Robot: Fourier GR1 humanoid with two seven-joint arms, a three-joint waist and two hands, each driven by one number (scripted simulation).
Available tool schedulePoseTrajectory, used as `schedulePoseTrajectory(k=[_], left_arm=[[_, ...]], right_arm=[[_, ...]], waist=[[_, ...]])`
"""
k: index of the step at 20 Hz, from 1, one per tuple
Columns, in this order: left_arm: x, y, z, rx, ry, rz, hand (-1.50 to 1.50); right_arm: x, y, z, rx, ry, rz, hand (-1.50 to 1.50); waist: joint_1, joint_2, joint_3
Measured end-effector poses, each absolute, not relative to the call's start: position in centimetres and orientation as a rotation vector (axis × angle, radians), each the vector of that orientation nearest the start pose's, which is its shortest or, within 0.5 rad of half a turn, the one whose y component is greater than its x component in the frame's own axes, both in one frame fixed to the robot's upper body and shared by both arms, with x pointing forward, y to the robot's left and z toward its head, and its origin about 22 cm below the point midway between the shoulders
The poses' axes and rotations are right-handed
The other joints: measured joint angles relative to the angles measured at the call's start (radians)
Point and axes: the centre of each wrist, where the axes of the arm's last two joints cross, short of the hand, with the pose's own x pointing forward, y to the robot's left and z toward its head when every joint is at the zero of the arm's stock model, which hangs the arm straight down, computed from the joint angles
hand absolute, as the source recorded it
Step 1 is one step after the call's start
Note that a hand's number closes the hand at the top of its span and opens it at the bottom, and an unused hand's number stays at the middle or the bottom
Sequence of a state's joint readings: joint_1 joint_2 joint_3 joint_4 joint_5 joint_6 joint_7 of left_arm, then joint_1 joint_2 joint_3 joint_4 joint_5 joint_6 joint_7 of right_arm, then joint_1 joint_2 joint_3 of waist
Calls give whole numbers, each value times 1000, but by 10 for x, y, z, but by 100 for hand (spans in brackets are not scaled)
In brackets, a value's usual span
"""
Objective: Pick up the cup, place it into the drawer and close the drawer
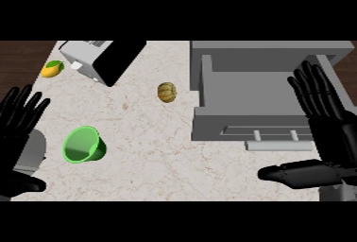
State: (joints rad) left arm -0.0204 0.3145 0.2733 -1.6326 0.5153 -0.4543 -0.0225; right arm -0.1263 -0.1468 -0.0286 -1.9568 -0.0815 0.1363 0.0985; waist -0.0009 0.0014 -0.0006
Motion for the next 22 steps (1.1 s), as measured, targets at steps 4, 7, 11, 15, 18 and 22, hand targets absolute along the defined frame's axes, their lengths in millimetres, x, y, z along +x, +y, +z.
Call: schedulePoseTrajectory(k=[4, 7, 11, 15, 18, 22], left_arm=[[241, 367, 37, -280, -1761, -69, -150], [244, 377, 15, -259, -1729, -67, -150], [251, 386, -13, -216, -1696, -60, -150], [250, 394, -44, -177, -1661, -52, -150], [250, 397, -62, -169, -1642, -51, -150], [251, 403, -80, -126, -1613, -53, -150]], right_arm=[[253, -244, 126, 72, -1975, 250, -150], [254, -246, 129, 74, -1988, 252, -150], [263, -246, 131, 68, -1988, 256, -150], [265, -251, 134, 64, -1997, 256, -150], [262, -248, 135, 59, -2002, 256, -150], [263, -252, 144, 63, -1996, 261, -150]], waist=[[0, 0, 0], [-1, 0, 0], [-3, 1, 0], [-5, 1, 0], [-5, 1, 0], [-7, 1, 0]])
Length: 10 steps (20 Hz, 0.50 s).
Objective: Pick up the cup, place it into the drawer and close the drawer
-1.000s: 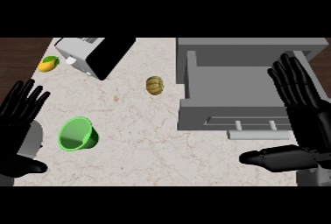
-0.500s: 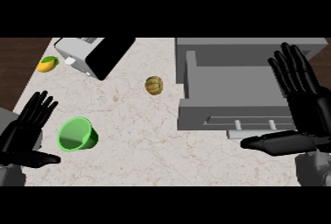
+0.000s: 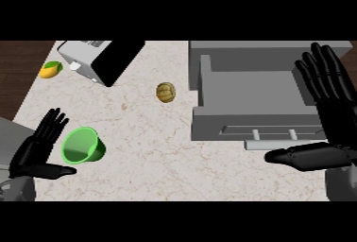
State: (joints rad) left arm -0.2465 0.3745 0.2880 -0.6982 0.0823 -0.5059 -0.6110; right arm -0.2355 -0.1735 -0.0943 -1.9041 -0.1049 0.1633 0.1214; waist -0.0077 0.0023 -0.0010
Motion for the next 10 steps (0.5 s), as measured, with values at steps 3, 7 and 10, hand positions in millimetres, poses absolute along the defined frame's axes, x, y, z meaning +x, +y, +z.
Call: schedulePoseTrajectory(k=[3, 7, 10], left_arm=[[249, 410, -91, -79, -1590, -53, -150], [241, 406, -109, -43, -1568, -54, -150], [241, 407, -113, -26, -1564, -54, -150]], right_arm=[[264, -256, 146, 68, -2005, 262, -150], [266, -260, 144, 66, -1999, 271, -150], [268, -255, 146, 73, -2005, 262, -150]], waist=[[-4, 1, -1], [-7, 3, -1], [-10, 5, -2]])
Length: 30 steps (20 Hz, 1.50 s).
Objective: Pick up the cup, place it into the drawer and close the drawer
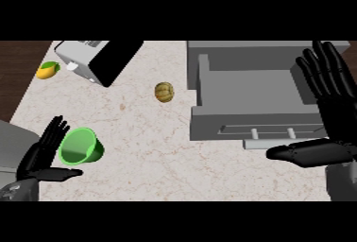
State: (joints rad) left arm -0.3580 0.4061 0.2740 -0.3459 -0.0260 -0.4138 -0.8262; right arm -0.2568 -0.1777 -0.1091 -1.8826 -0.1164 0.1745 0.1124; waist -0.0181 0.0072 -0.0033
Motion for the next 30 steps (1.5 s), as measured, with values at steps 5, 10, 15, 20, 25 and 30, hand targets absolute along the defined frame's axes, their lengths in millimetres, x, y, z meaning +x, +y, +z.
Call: schedulePoseTrajectory(k=[5, 10, 15, 20, 25, 30], left_arm=[[241, 401, -118, -23, -1577, -50, -150], [237, 389, -129, -23, -1589, -53, -150], [243, 382, -130, -36, -1598, -59, -150], [250, 371, -131, -70, -1604, -68, -150], [256, 362, -132, -145, -1595, -59, 150], [267, 350, -128, -170, -1669, -69, 150]], right_arm=[[274, -253, 152, 71, -2009, 267, -150], [275, -251, 152, 79, -2005, 270, -150], [272, -255, 155, 80, -2003, 279, -150], [277, -259, 153, 71, -1999, 288, -150], [276, -260, 152, 76, -1999, 286, -150], [274, -264, 148, 63, -1996, 285, -150]], waist=[[-4, 2, -1], [-8, 4, -2], [-14, 5, -3], [-15, 7, -3], [-18, 8, -3], [-16, 7, -3]])
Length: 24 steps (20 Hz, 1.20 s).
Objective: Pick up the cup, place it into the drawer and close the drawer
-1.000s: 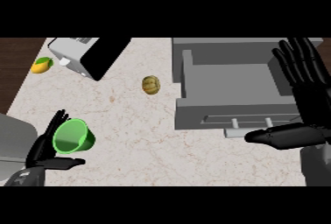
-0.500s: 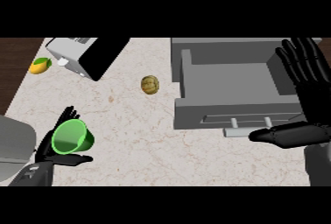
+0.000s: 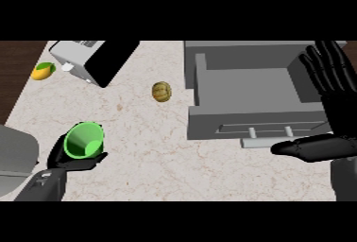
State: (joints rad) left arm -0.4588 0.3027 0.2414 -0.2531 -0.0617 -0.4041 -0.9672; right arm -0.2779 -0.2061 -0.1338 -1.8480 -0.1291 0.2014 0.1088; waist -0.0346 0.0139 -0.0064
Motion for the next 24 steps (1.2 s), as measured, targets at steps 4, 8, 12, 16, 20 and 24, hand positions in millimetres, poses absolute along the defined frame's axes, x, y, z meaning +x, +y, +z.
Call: schedulePoseTrajectory(k=[4, 8, 12, 16, 20, 24], left_arm=[[270, 347, -125, -57, -1773, -79, 150], [275, 339, -125, -19, -1839, -13, 150], [282, 317, -128, 45, -1888, 131, 150], [301, 289, -121, 16, -1946, 193, 150], [331, 265, -97, -58, -2016, 150, 150], [362, 243, -62, -130, -2089, 96, 150]], right_arm=[[275, -263, 151, 59, -2002, 284, -150], [276, -265, 154, 66, -2005, 277, -150], [273, -267, 153, 67, -1994, 276, -150], [270, -267, 153, 51, -1991, 270, -150], [269, -269, 152, 40, -1984, 273, -150], [269, -273, 153, 30, -1977, 271, -150]], waist=[[2, 0, 0], [6, -1, 1], [7, -3, 2], [11, -7, 3], [22, -12, 5], [30, -16, 6]])
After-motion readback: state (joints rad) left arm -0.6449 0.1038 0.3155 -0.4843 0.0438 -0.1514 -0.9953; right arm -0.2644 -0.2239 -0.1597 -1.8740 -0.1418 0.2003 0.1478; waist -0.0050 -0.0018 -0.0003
